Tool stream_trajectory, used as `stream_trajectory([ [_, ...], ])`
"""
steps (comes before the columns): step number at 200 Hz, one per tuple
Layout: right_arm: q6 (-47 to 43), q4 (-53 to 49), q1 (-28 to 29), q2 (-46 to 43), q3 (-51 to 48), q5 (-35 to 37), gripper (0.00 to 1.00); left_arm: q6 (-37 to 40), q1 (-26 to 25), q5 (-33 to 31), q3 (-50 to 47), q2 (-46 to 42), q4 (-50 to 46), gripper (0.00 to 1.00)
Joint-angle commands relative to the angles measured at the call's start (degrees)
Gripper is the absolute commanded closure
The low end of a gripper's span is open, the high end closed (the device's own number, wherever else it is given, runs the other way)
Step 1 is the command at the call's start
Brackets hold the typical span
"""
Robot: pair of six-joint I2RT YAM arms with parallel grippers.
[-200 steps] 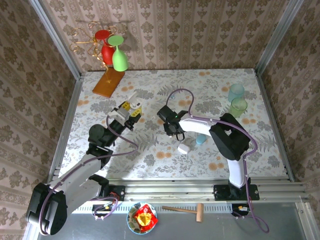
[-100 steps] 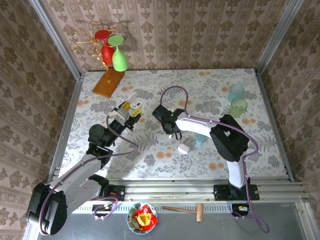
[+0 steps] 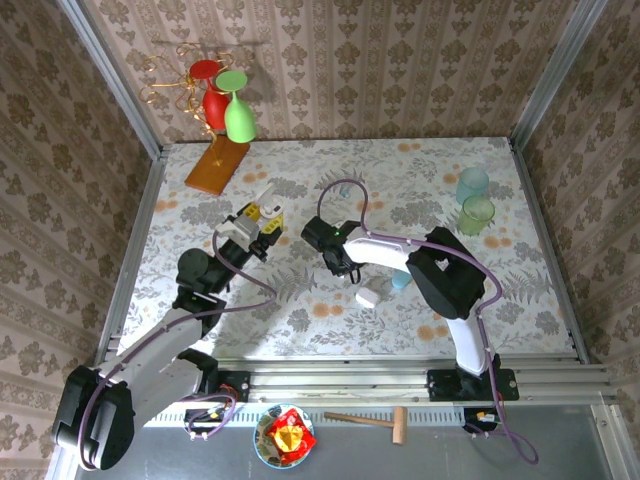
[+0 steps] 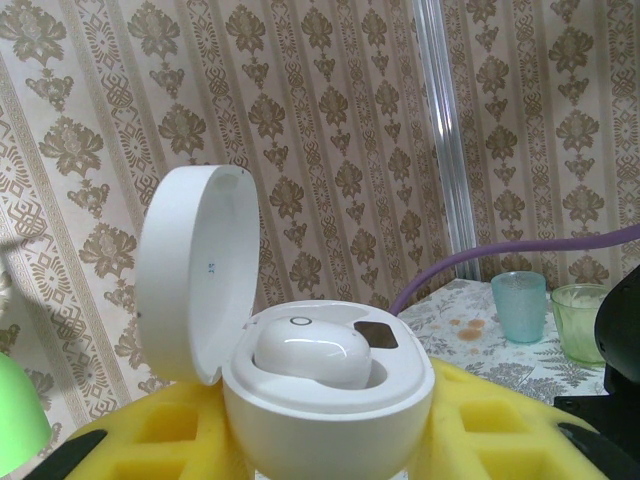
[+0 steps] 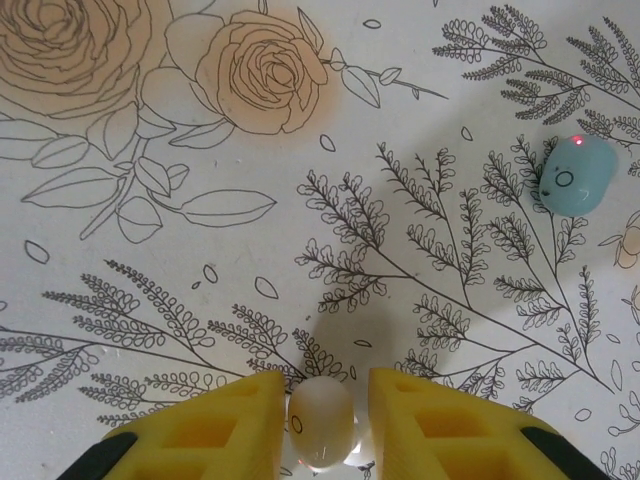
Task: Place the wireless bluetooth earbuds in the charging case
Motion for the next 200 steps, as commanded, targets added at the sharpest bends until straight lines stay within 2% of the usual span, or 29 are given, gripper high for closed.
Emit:
stream_trajectory([
  [1, 0.6, -2.5, 0.6, 1.7, 2.1, 1.9, 0.73, 0.9, -0.4, -0.4, 0.1, -1.0, 1.9, 0.77],
  [92, -0.2, -4.6, 0.7, 3.4, 3.1, 2.4, 0.76, 1.1, -0.3, -0.6, -0.2, -1.7, 1.4, 0.77],
  [125, -0.2, -5.0, 0.7, 3.0, 3.0, 2.7, 0.83, 1.0, -0.3, -0.6, -0.3, -1.6, 1.4, 0.77],
  [171, -0.5, -2.9, -0.1, -2.6, 0.6, 2.4, 0.85, 0.8, -0.3, -0.5, -0.1, -1.1, 1.5, 0.77],
  [200, -0.5, 0.9, -1.3, -8.4, -2.6, -1.0, 0.84, 0.8, -0.2, -0.4, 0.0, -0.6, 1.8, 0.78],
])
